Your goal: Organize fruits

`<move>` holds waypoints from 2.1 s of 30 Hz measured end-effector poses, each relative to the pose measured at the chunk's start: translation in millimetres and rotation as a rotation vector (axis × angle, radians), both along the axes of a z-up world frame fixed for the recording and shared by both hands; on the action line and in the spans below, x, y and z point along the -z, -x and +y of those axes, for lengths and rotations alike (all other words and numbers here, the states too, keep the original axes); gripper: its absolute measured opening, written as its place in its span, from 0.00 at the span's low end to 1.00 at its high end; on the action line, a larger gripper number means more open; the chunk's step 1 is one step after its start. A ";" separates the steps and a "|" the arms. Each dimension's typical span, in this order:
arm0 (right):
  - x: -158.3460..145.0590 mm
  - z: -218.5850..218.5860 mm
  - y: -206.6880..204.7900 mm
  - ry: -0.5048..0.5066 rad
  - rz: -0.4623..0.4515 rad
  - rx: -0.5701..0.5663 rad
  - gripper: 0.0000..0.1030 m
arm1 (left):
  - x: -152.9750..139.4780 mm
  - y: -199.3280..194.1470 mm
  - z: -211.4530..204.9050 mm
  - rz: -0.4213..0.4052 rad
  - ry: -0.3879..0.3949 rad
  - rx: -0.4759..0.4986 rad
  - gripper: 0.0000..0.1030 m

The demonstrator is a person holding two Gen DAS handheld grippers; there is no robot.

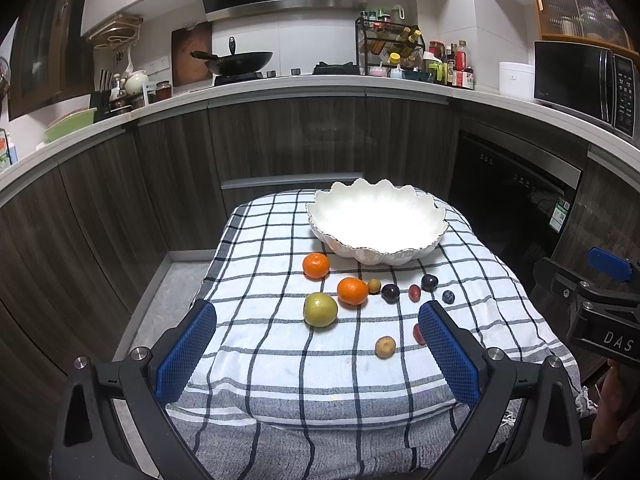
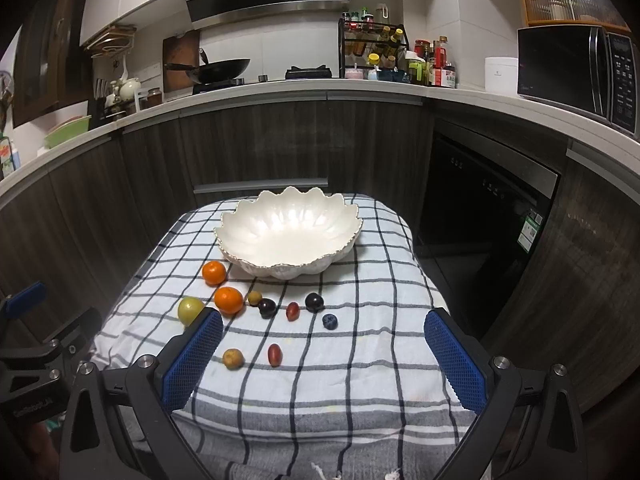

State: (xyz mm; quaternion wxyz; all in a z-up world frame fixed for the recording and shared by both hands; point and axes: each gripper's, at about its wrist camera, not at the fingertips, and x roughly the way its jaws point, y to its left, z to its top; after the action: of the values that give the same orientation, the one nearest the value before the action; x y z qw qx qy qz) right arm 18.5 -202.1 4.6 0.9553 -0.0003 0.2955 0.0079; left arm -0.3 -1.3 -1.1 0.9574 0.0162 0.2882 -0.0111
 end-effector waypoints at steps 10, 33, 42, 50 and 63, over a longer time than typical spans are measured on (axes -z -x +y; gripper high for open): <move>-4.3 -2.0 2.3 -0.001 -0.009 -0.001 0.99 | -0.5 0.4 0.4 -0.002 0.000 -0.001 1.00; -4.4 -2.3 3.3 -0.001 -0.012 -0.001 0.99 | -0.2 0.4 1.6 -0.001 -0.001 0.000 1.00; -4.8 -2.1 3.5 -0.001 -0.011 0.002 0.99 | 0.4 0.4 1.4 0.000 -0.001 0.000 1.00; -5.1 -3.2 3.9 -0.002 -0.008 0.001 0.99 | 4.4 0.3 2.5 0.005 -0.001 0.001 1.00; 2.6 -3.6 -3.7 -0.008 0.013 0.006 0.99 | 10.3 -6.0 0.3 0.031 -0.004 0.008 1.00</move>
State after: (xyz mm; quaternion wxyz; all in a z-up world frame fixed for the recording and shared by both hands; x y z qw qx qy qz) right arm 22.1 -205.7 2.0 0.9534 0.0042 0.3015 0.0063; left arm 5.7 -1.0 -11.4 0.9526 0.0190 0.3032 -0.0148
